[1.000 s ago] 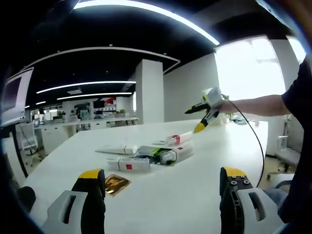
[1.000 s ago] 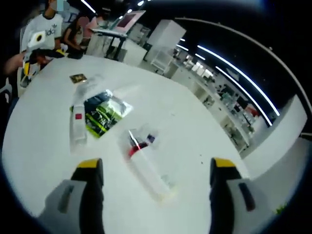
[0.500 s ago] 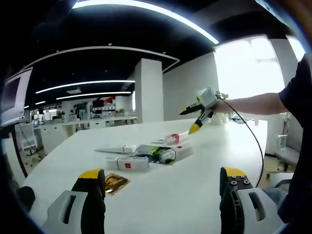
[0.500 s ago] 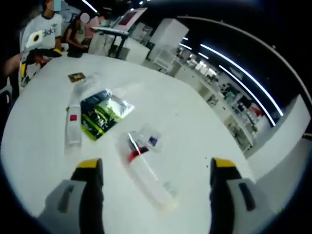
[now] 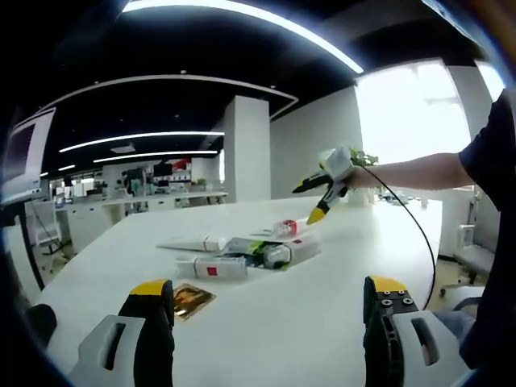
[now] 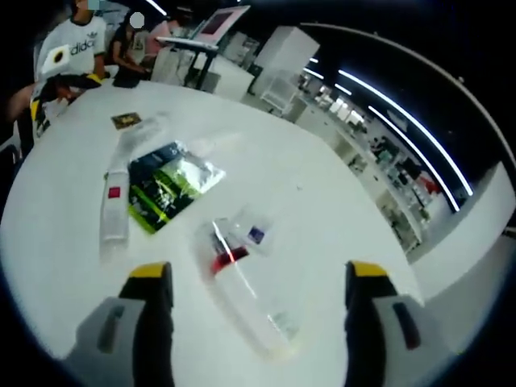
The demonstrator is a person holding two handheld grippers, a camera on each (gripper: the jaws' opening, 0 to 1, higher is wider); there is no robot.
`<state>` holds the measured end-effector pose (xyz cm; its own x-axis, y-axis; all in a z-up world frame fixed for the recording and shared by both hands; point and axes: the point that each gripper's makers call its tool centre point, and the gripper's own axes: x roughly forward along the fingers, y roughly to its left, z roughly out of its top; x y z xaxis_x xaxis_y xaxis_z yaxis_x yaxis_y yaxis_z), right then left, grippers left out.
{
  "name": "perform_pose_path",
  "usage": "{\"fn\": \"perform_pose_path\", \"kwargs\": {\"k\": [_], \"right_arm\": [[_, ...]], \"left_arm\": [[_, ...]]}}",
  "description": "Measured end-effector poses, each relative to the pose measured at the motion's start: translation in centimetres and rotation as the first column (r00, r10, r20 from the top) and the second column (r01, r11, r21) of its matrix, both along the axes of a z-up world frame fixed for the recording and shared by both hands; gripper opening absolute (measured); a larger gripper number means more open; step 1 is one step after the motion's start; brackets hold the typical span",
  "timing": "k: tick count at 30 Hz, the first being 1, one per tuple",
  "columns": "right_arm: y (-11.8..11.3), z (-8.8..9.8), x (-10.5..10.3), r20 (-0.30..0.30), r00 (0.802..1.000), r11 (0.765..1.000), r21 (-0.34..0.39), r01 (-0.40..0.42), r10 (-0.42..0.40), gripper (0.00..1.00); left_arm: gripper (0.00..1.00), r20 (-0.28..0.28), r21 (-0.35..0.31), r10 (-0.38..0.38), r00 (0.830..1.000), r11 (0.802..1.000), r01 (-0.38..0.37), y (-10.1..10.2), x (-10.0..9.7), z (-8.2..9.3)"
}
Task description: Arrange the skincare products in the storage area until every visible bottle or jar stands upright without overlapping.
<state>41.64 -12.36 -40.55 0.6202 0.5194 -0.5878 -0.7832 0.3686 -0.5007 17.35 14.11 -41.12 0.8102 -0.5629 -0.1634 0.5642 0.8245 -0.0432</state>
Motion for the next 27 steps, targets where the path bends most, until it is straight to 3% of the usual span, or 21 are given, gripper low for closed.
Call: {"fn": "perform_pose_path", "kwargs": {"k": [16,27], "right_arm": [[1.1,-1.2,0.5,-0.028,0.999,0.999,-0.035,-0.026,0.025,0.79],[2.3,-1.4,0.2,-0.052,0.997,0.996,-0.056,-0.065,0.062,0.66]], "left_arm": [[1.00,0.015,0.008,-0.009,1.000,1.000,0.009,0.1,0.4,0.5],[1.00,0.003,0.008,-0.011,1.000,1.000,0.011,0.0,0.3,0.3]]}}
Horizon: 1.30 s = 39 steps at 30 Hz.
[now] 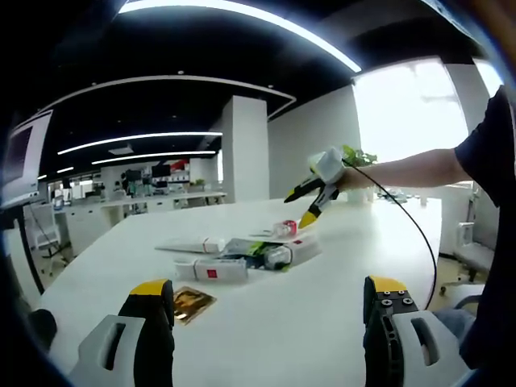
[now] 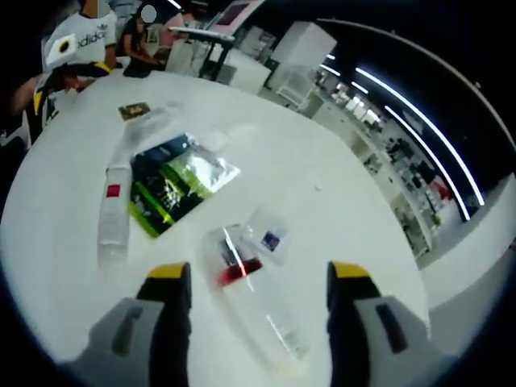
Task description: Arrange the skincare products in the storage area until every visible bottle or jar stands upright without overlapping.
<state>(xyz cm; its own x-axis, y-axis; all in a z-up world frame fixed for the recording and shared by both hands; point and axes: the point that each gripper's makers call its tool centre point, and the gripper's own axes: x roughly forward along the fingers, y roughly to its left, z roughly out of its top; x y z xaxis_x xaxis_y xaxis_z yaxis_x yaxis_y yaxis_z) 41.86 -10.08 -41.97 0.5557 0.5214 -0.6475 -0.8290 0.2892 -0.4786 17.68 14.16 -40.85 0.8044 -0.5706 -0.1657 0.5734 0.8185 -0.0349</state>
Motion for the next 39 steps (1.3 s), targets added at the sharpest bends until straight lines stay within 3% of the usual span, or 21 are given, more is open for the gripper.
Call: {"fn": "perform_pose_path", "kwargs": {"k": [14,39], "right_arm": [[1.0,-1.3,-0.2,-0.031,0.999,0.999,-0.038,-0.040,0.039,0.59],[2.1,-2.0,0.6,-0.046,0.995,0.991,-0.093,-0.092,0.088,0.50]], "left_arm": [[1.00,-0.012,0.000,0.008,1.000,1.000,-0.008,0.2,-0.2,-0.5],[1.00,-0.023,0.003,0.013,1.000,1.000,-0.013,0.7,0.1,-1.0]]}}
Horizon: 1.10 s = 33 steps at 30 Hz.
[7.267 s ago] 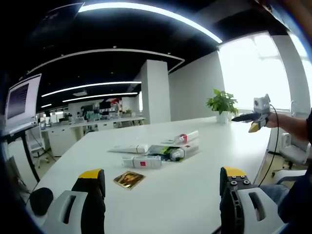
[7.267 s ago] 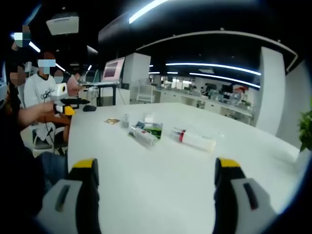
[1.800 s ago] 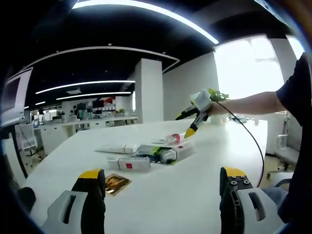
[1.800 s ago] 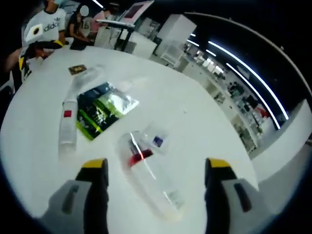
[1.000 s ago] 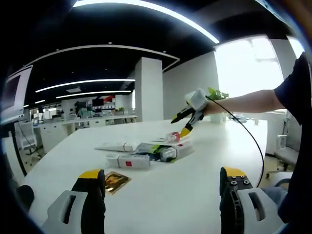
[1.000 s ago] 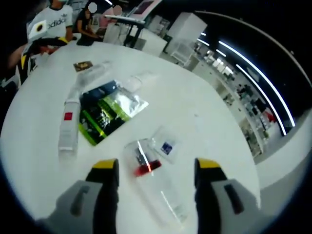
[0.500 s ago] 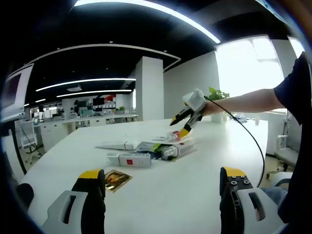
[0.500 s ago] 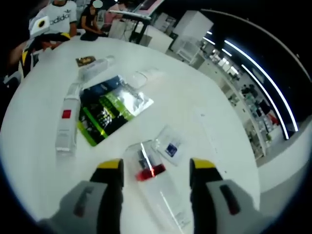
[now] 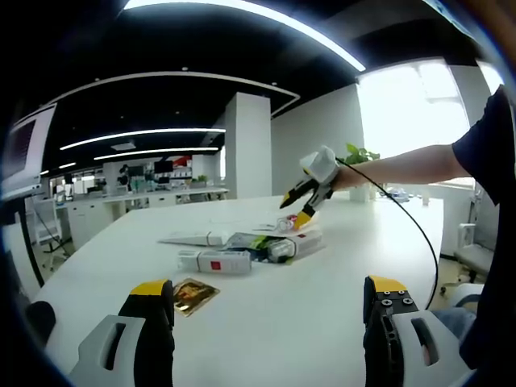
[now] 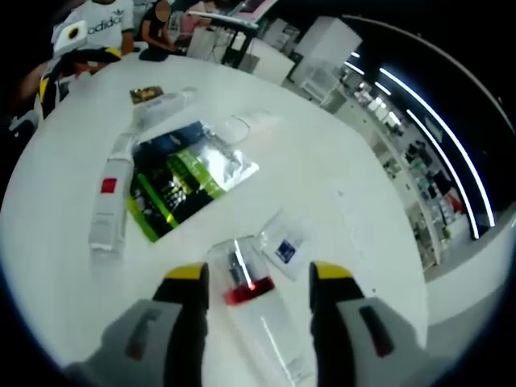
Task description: Arrange the skincare products in the storage area until every visible bottle or jar stands upright without overlapping.
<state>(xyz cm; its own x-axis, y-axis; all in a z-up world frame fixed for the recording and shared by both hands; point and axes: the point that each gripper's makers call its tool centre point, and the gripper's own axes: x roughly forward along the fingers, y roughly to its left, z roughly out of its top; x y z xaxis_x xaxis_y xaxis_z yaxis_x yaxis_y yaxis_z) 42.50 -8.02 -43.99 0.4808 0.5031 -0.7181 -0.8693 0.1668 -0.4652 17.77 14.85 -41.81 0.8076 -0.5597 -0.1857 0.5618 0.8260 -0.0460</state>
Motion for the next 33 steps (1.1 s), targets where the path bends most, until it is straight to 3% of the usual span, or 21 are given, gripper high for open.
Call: {"fn": "perform_pose_path", "kwargs": {"k": [33], "right_arm": [[1.2,-1.8,-1.4,-0.074,0.991,0.985,-0.123,-0.118,0.110,0.43]], "left_arm": [[1.00,0.000,-0.005,-0.006,1.000,1.000,0.006,-0.3,-0.1,-0.1]]}}
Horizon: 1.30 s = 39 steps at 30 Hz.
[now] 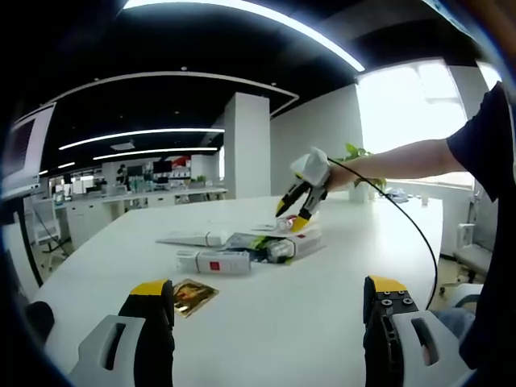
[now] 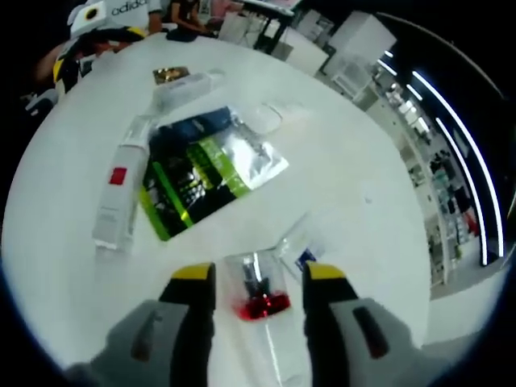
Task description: Arrange the skincare products in the storage area until every visible bottle or jar stands upright without overlapping.
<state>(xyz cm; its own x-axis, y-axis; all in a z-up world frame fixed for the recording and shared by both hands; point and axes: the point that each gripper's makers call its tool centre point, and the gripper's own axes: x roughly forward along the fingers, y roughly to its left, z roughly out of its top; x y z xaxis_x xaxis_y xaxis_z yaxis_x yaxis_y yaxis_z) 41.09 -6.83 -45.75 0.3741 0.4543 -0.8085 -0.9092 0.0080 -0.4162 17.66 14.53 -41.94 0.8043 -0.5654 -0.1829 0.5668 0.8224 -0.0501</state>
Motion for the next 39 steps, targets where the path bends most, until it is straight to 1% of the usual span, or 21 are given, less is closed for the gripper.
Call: {"fn": "perform_pose_path", "kwargs": {"k": [2,6,11,16,20,22,28,33,39], "right_arm": [[0.0,-0.1,0.0,-0.012,1.000,1.000,-0.003,-0.001,0.001,0.43],[0.0,-0.2,-0.1,-0.018,1.000,1.000,-0.021,-0.016,0.015,0.39],[0.3,-0.3,-0.2,-0.030,0.999,0.999,-0.033,-0.029,0.028,0.39],[0.4,-0.6,0.3,-0.042,0.998,0.998,-0.054,-0.041,0.039,0.39],[0.4,-0.7,0.5,-0.046,0.998,0.997,-0.060,-0.043,0.040,0.39],[0.2,-0.7,0.7,-0.039,0.998,0.996,-0.074,-0.045,0.042,0.39],[0.3,-0.8,0.7,-0.048,0.997,0.995,-0.083,-0.057,0.053,0.38],[0.3,-1.0,0.4,-0.072,0.996,0.993,-0.096,-0.064,0.057,0.35],[0.4,-1.1,0.3,-0.084,0.995,0.992,-0.108,-0.067,0.058,0.34]], "left_arm": [[1.00,0.001,-0.003,-0.002,1.000,1.000,0.002,0.0,0.0,0.0],[1.00,0.000,-0.002,-0.004,1.000,1.000,0.004,0.0,0.0,0.1],[1.00,0.000,0.001,-0.009,1.000,1.000,0.009,-0.1,0.2,0.1],[1.00,0.001,-0.003,-0.007,1.000,1.000,0.007,0.0,0.4,0.1],[1.00,-0.003,-0.005,-0.009,1.000,1.000,0.009,-0.1,0.5,0.0],[1.00,-0.005,-0.005,-0.008,1.000,1.000,0.008,0.0,0.5,-0.1],[1.00,-0.008,-0.013,-0.003,1.000,1.000,0.003,0.3,0.5,-0.1],[1.00,-0.005,-0.016,-0.005,1.000,1.000,0.005,0.4,0.3,-0.1],[1.00,-0.009,-0.018,-0.006,1.000,1.000,0.005,0.3,0.0,-0.4]]}}
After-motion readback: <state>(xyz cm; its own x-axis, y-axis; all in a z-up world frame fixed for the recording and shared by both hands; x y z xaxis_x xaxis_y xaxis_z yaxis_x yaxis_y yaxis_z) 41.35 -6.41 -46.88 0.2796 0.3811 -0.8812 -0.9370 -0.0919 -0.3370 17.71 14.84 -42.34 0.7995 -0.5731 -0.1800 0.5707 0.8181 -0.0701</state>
